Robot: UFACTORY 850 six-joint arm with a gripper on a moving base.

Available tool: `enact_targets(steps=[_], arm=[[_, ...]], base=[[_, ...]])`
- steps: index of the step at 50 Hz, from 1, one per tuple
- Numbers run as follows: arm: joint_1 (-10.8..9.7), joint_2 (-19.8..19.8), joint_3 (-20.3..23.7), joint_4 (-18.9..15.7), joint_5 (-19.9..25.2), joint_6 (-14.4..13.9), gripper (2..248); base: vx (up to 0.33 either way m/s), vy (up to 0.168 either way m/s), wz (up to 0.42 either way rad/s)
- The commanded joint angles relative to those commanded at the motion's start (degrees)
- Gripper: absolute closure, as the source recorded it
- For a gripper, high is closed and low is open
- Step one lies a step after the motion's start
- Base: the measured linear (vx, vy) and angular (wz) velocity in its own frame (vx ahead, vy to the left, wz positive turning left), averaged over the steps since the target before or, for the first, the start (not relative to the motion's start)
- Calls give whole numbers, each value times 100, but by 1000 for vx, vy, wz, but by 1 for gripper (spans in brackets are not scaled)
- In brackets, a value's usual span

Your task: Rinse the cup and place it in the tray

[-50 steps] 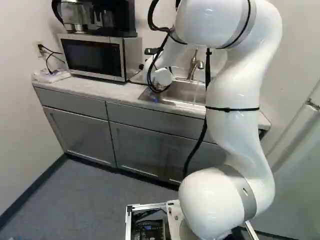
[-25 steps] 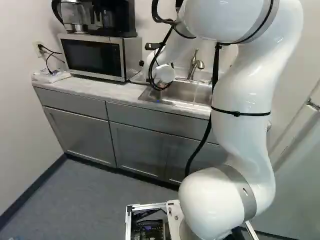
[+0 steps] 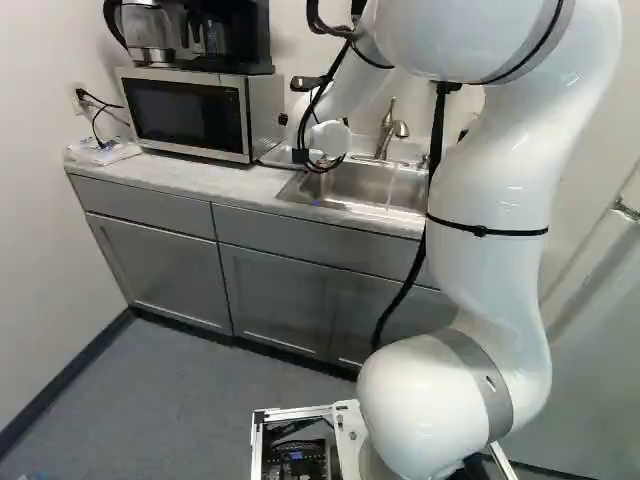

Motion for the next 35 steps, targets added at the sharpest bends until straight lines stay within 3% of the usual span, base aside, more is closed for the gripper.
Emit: enact_targets(steps=[35], arm=[[-132, 242, -154, 0, -545, 0, 3]], base=[[0, 0, 0]])
